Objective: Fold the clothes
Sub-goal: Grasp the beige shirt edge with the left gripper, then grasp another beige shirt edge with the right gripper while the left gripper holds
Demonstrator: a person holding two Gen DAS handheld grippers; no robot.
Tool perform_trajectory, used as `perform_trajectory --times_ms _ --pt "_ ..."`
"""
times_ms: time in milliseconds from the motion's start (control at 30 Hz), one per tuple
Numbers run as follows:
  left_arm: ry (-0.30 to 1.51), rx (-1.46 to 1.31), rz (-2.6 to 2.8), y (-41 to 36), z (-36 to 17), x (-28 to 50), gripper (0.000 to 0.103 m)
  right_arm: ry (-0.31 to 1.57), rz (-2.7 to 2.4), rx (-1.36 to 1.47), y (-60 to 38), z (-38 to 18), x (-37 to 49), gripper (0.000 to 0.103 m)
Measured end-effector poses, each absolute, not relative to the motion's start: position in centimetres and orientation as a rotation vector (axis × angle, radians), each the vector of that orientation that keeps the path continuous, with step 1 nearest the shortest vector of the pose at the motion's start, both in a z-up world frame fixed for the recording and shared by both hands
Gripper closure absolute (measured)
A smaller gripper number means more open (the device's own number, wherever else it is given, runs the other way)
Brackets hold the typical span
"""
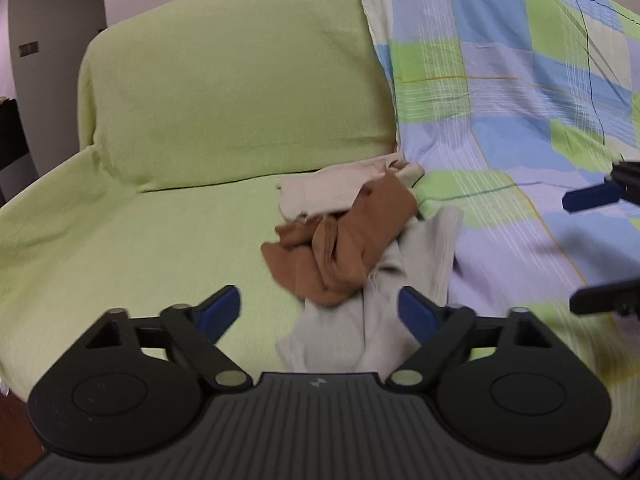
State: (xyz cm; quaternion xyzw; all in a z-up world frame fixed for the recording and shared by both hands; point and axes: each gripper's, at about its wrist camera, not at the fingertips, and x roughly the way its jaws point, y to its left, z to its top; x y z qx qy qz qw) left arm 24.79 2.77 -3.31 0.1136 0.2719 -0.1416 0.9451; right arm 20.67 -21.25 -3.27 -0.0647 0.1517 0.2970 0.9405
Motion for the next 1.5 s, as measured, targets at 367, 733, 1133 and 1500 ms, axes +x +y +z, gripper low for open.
perform_trajectory --times_ms 367,733,1133,1500 --pt "0.571 0.247 -0.332 1.4 -4.0 25.9 0.036 0.322 0.606 -0.065 -23.0 -4.6 21.9 0.013" --pt "0.651 0.169 -0.252 4.8 -5.7 21.7 0.039 0.321 0.661 -0.116 -21.2 -4.5 21.5 0.014" --pt "0.689 0.001 -0.298 7.3 -7.4 23.6 0.094 0.308 0.722 -0.233 -18.1 -4.0 20.7 0.014" --pt "0.623 -0.117 -0.368 9.7 -5.1 25.6 0.096 0.281 0.828 -0.605 -10.2 -3.8 23.3 0.049"
